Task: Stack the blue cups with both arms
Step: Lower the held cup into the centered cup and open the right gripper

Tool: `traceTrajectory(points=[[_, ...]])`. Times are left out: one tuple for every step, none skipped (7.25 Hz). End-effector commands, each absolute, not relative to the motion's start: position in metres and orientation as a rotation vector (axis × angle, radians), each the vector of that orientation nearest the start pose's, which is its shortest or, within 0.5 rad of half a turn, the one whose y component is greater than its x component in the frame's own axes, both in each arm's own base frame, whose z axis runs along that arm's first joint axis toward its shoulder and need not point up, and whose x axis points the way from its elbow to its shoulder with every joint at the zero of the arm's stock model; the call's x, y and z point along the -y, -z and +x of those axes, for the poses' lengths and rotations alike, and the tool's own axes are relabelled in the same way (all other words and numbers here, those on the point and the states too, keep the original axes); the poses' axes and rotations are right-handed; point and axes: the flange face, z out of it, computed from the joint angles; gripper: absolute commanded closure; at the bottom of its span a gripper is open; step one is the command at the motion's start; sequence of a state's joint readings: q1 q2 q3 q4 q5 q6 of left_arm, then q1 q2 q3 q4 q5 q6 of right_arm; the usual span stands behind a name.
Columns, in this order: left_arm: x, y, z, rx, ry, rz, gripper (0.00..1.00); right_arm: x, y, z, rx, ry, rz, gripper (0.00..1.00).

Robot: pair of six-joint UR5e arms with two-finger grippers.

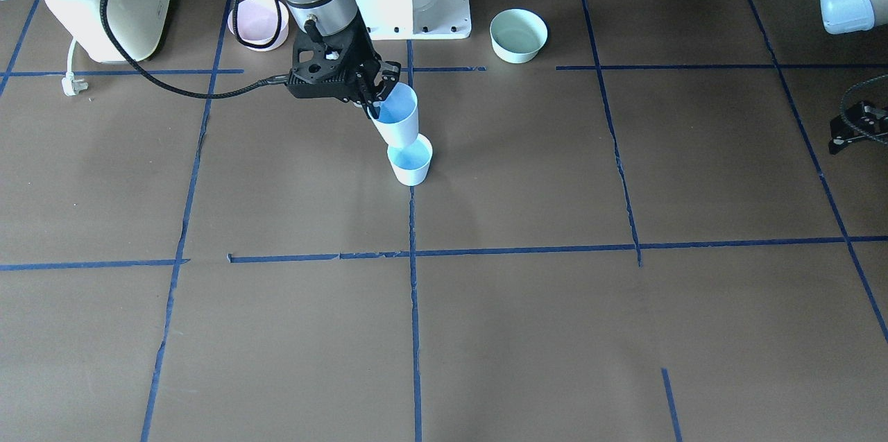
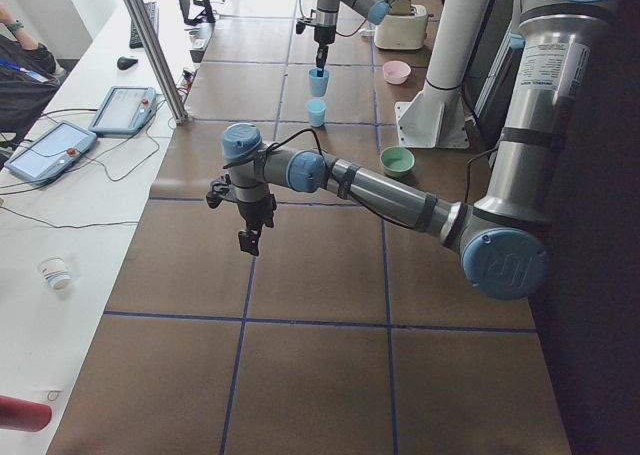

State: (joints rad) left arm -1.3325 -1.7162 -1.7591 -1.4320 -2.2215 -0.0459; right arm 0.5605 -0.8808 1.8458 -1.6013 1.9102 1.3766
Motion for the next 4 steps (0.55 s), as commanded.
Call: traceTrajectory(points=[[0.5460, -0.5182, 0.0452, -0.667, -0.245, 0.100, 0.00, 0.4231, -0.1371, -0.4965, 0.966, -0.174, 0.046, 0.99], [0.5455, -0.5190, 0.0444, -0.668, -0.243, 0.099, 0.00, 0.4232, -0.1390, -0.4966, 0.963, -0.175, 0.045, 0.98], [0.5450, -0.5197, 0.0442, -0.667, -0.243, 0.099, 0.00, 0.4226, -0.1370, -0.4956, 0.967, -0.174, 0.047, 0.93], [0.5450, -0.5199, 0.0442, -0.667, -0.242, 0.098, 0.00, 0.4231, -0.1374, -0.4946, 0.967, -0.172, 0.049, 0.36]])
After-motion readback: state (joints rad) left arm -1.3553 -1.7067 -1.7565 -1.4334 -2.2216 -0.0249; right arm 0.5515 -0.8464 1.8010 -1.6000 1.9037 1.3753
